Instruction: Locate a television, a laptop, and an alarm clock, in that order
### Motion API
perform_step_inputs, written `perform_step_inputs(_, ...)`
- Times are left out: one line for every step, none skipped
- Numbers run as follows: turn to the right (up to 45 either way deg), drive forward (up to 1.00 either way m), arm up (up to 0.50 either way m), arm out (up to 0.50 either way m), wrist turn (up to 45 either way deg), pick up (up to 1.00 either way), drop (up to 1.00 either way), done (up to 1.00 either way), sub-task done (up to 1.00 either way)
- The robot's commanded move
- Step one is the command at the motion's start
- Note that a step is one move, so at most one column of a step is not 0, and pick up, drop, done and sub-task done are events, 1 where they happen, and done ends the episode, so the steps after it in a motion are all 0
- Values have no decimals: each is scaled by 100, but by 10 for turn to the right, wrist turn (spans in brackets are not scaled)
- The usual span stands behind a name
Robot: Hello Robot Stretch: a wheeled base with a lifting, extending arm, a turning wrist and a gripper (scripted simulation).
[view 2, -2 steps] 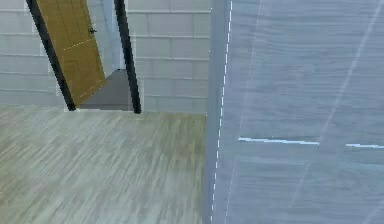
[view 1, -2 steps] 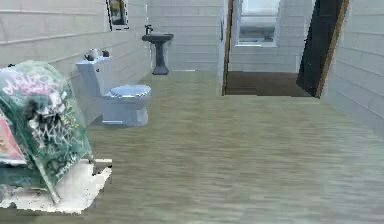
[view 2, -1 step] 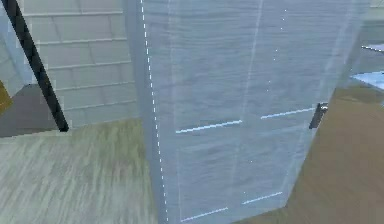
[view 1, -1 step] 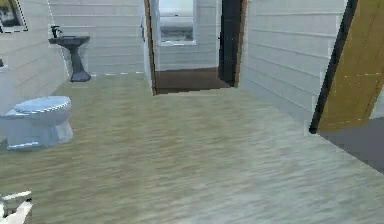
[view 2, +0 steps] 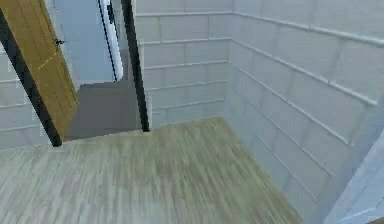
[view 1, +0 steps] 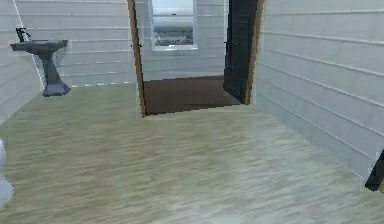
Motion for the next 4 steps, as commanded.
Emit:
perform_step_inputs(0, 100, 0, 0, 0, 0, 0, 0, 0)
perform_step_inputs(30, 0, 0, 0, 0, 0, 0, 0, 0)
perform_step_inputs(0, 100, 0, 0, 0, 0, 0, 0, 0)
perform_step_inputs(0, 100, 0, 0, 0, 0, 0, 0, 0)
